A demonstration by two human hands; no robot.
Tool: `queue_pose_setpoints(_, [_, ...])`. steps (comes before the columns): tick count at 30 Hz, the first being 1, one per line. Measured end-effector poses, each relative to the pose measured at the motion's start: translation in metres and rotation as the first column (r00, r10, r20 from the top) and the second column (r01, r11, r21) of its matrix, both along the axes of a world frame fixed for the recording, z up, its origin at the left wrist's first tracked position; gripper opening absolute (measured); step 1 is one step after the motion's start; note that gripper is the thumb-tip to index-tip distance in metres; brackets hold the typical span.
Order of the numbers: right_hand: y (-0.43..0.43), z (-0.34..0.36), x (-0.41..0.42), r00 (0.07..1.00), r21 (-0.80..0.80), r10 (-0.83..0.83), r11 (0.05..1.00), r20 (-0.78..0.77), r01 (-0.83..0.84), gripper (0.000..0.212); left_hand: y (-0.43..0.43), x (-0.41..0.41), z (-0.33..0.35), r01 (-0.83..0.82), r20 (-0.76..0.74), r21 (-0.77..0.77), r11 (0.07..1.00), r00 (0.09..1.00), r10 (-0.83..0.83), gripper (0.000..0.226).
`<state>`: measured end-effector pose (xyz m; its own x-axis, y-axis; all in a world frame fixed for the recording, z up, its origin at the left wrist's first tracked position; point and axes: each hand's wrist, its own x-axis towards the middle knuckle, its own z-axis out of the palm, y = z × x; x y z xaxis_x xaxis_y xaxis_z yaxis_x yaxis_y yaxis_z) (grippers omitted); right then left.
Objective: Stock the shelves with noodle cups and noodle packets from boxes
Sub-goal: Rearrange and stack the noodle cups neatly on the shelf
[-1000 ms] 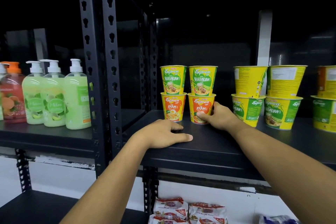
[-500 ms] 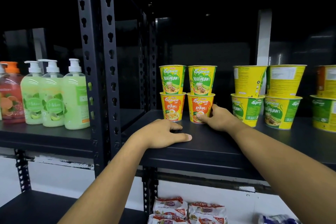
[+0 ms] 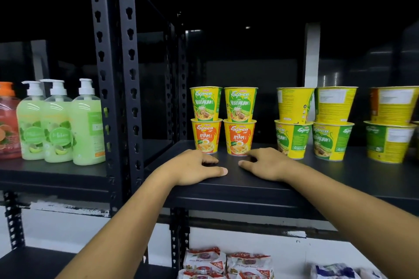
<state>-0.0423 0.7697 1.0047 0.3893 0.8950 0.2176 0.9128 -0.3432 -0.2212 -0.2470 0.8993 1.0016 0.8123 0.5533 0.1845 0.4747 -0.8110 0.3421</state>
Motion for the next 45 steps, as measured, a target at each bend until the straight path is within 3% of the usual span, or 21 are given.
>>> queue_pose_setpoints(6, [-0.072, 0.008, 0.008, 0.983, -0.127, 0.180, 0.975, -0.041, -0.184, 0.056, -0.004, 0.008, 0.004, 0.045, -0.052, 0.052, 0.998, 0.998, -0.042, 0.068])
queue_pose_setpoints(11, [-0.110, 0.018, 0.040, 0.998, -0.251, 0.048, 0.966, -0.035, -0.055, 0.060, -0.027, 0.045, 0.012, 0.167, -0.134, 0.098, 0.981, 0.979, -0.153, 0.061])
queue_pose_setpoints(15, [-0.136, 0.015, 0.073, 0.997, -0.255, -0.066, 0.965, -0.038, 0.054, 0.064, -0.057, 0.093, 0.016, 0.270, -0.187, 0.137, 0.953, 0.952, -0.243, 0.060])
queue_pose_setpoints(19, [-0.155, 0.015, 0.102, 0.989, -0.231, -0.127, 0.967, -0.077, 0.106, 0.071, -0.071, 0.133, 0.022, 0.258, -0.210, 0.179, 0.949, 0.953, -0.219, 0.064])
queue_pose_setpoints(25, [-0.159, 0.003, 0.126, 0.984, -0.125, -0.091, 0.990, -0.151, 0.072, 0.076, -0.070, 0.176, 0.034, 0.059, 0.010, 0.108, 0.992, 0.998, -0.060, 0.066])
queue_pose_setpoints(28, [-0.157, -0.002, 0.130, 0.988, -0.108, -0.065, 0.993, -0.141, 0.050, 0.068, -0.061, 0.195, 0.035, -0.032, 0.117, -0.074, 0.997, 0.992, 0.041, 0.094])
queue_pose_setpoints(30, [-0.157, -0.003, 0.133, 0.989, -0.113, -0.056, 0.993, -0.138, 0.040, 0.069, -0.057, 0.209, 0.033, -0.002, 0.187, -0.283, 0.959, 0.981, 0.058, 0.109])
queue_pose_setpoints(32, [-0.156, -0.004, 0.135, 0.990, -0.119, -0.047, 0.992, -0.130, 0.031, 0.071, -0.055, 0.223, 0.031, 0.067, 0.268, -0.479, 0.875, 0.960, 0.073, 0.109])
queue_pose_setpoints(34, [-0.156, -0.003, 0.137, 0.993, -0.125, -0.030, 0.992, -0.115, 0.016, 0.071, -0.055, 0.235, 0.032, 0.128, 0.344, -0.578, 0.806, 0.934, 0.099, 0.106])
queue_pose_setpoints(37, [-0.156, -0.003, 0.139, 0.995, -0.134, -0.014, 0.991, -0.094, 0.001, 0.071, -0.057, 0.246, 0.032, 0.167, 0.423, -0.594, 0.787, 0.897, 0.129, 0.109])
queue_pose_setpoints(45, [-0.153, -0.006, 0.147, 0.993, -0.092, 0.010, 0.996, -0.122, -0.021, 0.076, -0.083, 0.225, 0.026, 0.100, 0.473, -0.442, 0.891, 0.870, 0.137, 0.097])
